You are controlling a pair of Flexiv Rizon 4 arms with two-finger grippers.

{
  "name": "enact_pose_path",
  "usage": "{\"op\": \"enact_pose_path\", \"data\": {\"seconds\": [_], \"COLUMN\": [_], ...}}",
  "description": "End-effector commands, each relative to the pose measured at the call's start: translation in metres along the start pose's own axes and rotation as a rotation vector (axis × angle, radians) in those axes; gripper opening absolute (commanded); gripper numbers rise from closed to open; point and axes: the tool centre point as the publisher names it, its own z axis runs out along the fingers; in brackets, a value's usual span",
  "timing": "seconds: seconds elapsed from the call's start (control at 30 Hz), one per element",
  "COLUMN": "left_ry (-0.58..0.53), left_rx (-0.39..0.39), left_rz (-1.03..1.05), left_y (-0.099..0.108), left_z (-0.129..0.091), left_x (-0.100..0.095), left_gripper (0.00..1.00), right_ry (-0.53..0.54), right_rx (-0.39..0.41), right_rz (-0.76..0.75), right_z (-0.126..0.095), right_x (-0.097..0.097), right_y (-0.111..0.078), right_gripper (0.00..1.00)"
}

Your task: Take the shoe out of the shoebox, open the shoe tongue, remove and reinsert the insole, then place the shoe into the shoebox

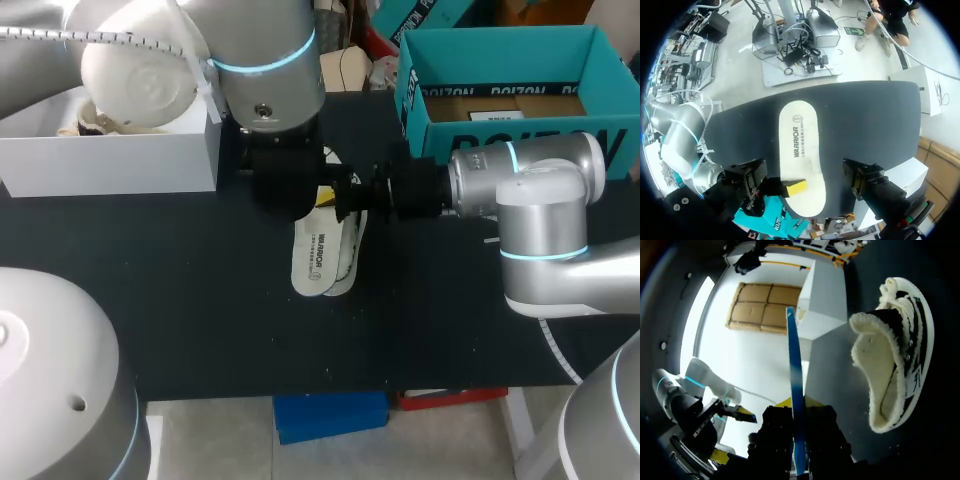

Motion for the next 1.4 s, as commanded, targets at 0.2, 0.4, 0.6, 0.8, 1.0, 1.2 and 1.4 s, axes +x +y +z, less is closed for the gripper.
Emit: {"op": "enact_pose_path", "data": {"seconds": [0.2,0.4,0.6,0.8,1.0,1.2,1.4], "left_ry": [-0.234,-0.596,-0.823,-0.823,-0.823,-0.823,-0.823], "left_rx": [-0.049,-0.056,0.048,0.048,0.048,0.048,0.048], "left_rz": [-0.015,0.044,0.064,0.064,0.064,0.064,0.064], "left_y": [-0.018,-0.015,-0.009,-0.009,-0.009,-0.009,-0.009], "left_z": [-0.006,-0.023,-0.022,-0.022,-0.022,-0.022,-0.022], "left_x": [0.007,0.017,0.026,0.026,0.026,0.026,0.026], "left_gripper": [1.00,1.00,1.00,1.00,1.00,1.00,1.00], "right_ry": [-0.003,-0.003,-0.003,-0.003,-0.003,-0.003,-0.003], "right_rx": [0.000,0.000,0.000,0.000,0.000,0.000,0.000], "right_rz": [0.001,0.001,0.001,0.001,0.001,0.001,0.001], "right_z": [0.001,0.001,0.001,0.001,0.001,0.001,0.001], "right_x": [0.000,0.000,0.000,0.000,0.000,0.000,0.000], "right_y": [0.000,0.000,0.000,0.000,0.000,0.000,0.000], "right_gripper": [0.00,0.00,0.00,0.00,0.00,0.00,0.00]}}
